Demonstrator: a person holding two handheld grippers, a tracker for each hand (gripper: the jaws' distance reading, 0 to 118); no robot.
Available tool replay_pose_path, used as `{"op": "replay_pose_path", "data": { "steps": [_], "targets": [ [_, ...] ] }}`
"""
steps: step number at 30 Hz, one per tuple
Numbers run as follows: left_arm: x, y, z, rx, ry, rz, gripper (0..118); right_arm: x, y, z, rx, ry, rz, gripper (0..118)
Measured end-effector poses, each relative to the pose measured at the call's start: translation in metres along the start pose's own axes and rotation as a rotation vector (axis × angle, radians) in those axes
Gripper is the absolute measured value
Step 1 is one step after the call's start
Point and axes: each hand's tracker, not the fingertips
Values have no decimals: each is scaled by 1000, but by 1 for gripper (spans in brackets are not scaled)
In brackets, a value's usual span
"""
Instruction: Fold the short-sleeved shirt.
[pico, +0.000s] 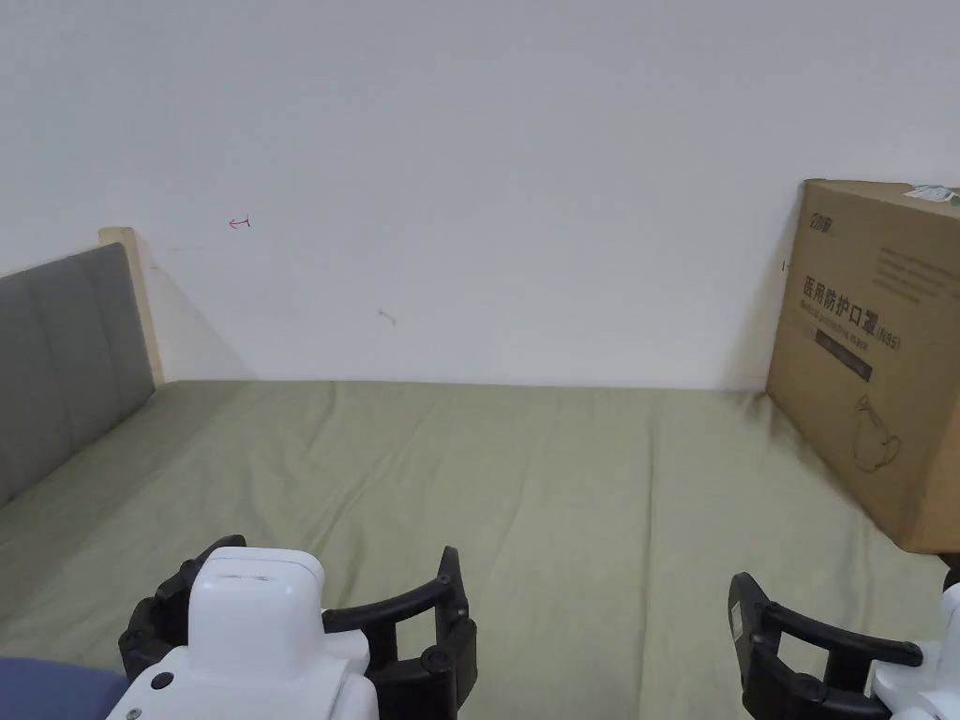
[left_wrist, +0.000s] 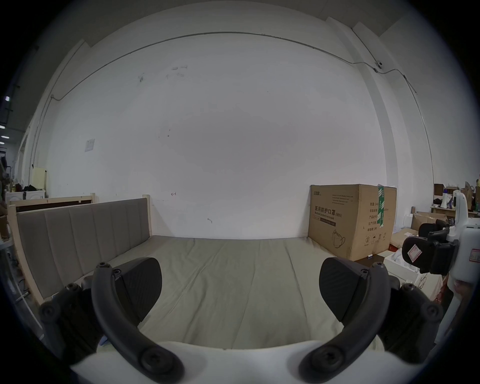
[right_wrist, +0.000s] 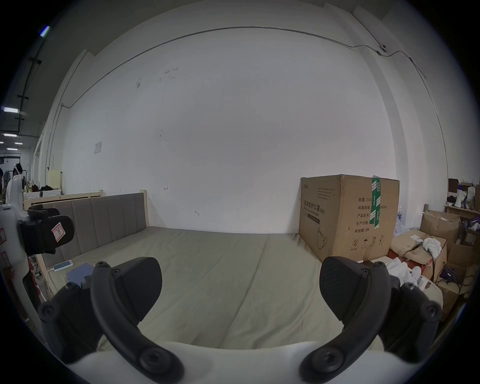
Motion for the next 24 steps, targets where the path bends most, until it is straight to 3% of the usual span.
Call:
{"op": "replay_pose_path", "data": {
  "steps": [8, 16, 24],
  "targets": [
    [8, 0, 1, -22, 31, -11, 118, -2, -2, 0, -23, 12, 5, 118],
    [7, 11, 5, -100, -12, 146, 118, -3, -3, 1, -54, 21, 8, 118],
    [8, 27, 8, -128, 13, 148, 118, -6, -1, 3, -68, 22, -12, 118]
  ]
}}
